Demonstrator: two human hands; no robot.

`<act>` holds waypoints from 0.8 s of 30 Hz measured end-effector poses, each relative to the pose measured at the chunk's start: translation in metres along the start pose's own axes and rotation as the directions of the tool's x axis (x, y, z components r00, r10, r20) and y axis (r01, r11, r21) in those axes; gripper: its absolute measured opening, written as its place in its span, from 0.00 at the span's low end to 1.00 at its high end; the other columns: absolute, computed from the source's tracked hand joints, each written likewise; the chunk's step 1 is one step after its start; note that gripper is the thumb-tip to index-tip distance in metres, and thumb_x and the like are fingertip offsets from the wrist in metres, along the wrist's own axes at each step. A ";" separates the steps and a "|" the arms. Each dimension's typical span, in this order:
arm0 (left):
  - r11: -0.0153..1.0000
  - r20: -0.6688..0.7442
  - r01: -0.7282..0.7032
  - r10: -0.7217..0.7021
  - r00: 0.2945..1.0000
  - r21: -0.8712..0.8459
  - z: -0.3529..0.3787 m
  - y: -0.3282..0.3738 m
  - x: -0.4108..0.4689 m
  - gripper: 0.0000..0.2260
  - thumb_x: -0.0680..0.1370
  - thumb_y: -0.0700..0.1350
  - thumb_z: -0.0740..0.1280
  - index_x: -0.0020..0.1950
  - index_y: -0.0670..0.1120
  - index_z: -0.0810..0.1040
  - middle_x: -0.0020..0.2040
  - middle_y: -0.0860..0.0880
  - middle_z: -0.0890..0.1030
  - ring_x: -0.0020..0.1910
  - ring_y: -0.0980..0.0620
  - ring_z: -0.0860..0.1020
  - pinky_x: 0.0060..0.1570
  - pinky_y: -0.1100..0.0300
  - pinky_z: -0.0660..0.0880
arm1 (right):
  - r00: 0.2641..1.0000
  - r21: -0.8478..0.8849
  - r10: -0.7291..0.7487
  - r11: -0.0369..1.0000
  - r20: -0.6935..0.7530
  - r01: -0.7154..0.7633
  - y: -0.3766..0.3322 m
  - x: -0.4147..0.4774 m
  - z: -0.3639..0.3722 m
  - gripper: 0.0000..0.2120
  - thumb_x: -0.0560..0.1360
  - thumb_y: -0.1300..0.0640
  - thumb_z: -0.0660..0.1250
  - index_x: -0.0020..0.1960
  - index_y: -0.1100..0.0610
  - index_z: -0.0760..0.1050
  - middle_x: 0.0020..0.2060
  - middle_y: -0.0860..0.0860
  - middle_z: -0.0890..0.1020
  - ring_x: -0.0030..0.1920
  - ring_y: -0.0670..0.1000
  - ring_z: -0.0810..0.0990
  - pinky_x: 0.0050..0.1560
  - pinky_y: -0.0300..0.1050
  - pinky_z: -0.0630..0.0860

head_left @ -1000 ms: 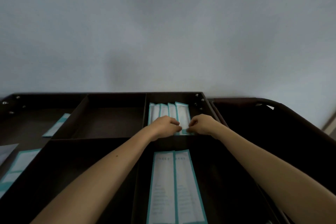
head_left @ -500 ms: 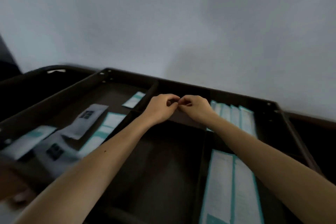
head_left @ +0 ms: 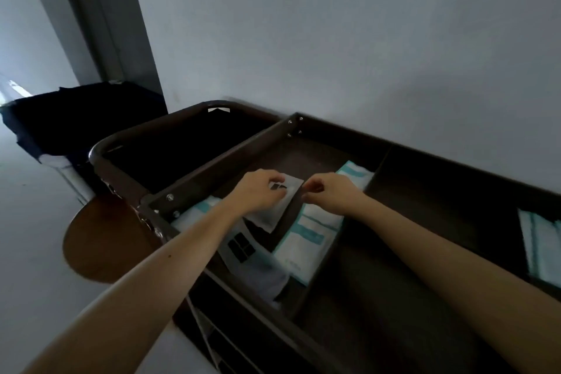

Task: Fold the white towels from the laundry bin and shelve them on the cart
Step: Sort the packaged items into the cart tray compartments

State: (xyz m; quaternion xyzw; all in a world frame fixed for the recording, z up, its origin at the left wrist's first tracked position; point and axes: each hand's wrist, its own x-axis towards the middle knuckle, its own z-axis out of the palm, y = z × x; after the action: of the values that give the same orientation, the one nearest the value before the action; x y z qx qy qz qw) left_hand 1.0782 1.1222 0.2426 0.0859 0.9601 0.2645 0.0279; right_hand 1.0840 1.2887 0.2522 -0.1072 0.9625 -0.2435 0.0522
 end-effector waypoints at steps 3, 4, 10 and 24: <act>0.994 0.145 0.041 -0.056 0.988 0.101 -0.003 -0.020 0.013 0.27 0.76 0.52 0.67 0.72 0.46 0.66 0.67 0.45 0.73 0.65 0.47 0.72 0.59 0.60 0.67 | 0.993 -0.020 0.107 0.994 0.050 -0.106 -0.010 0.015 0.012 0.15 0.76 0.52 0.65 0.58 0.61 0.77 0.56 0.57 0.80 0.57 0.54 0.77 0.56 0.45 0.71; 0.990 0.194 0.051 -0.076 0.978 0.130 -0.004 -0.025 0.019 0.29 0.75 0.53 0.68 0.72 0.46 0.64 0.67 0.45 0.72 0.65 0.46 0.72 0.59 0.58 0.68 | 0.987 -0.004 0.153 0.988 0.052 -0.153 -0.012 0.020 0.016 0.17 0.76 0.53 0.64 0.58 0.63 0.77 0.56 0.59 0.80 0.56 0.56 0.77 0.55 0.46 0.72; 0.998 0.310 0.020 -0.037 0.950 0.060 -0.001 -0.034 0.044 0.41 0.72 0.50 0.73 0.77 0.46 0.51 0.70 0.42 0.68 0.66 0.43 0.70 0.61 0.53 0.70 | 0.953 0.262 0.299 0.916 0.053 -0.302 -0.015 0.039 0.033 0.13 0.74 0.60 0.67 0.55 0.67 0.76 0.52 0.64 0.80 0.53 0.62 0.79 0.57 0.57 0.76; 0.876 0.230 0.181 -0.083 0.970 -0.447 -0.008 -0.053 0.064 0.07 0.71 0.43 0.74 0.41 0.43 0.78 0.38 0.49 0.79 0.41 0.51 0.77 0.39 0.61 0.72 | 0.839 -0.043 0.098 0.995 0.535 -0.089 -0.047 0.011 0.033 0.18 0.75 0.42 0.64 0.50 0.57 0.79 0.38 0.46 0.81 0.38 0.43 0.79 0.41 0.34 0.74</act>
State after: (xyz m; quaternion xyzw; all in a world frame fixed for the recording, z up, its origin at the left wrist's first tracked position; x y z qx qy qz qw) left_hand 1.0065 1.0847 0.2215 0.0374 0.8645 0.4739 0.1636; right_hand 1.0871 1.2308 0.2456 -0.1241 0.9157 -0.1931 0.3298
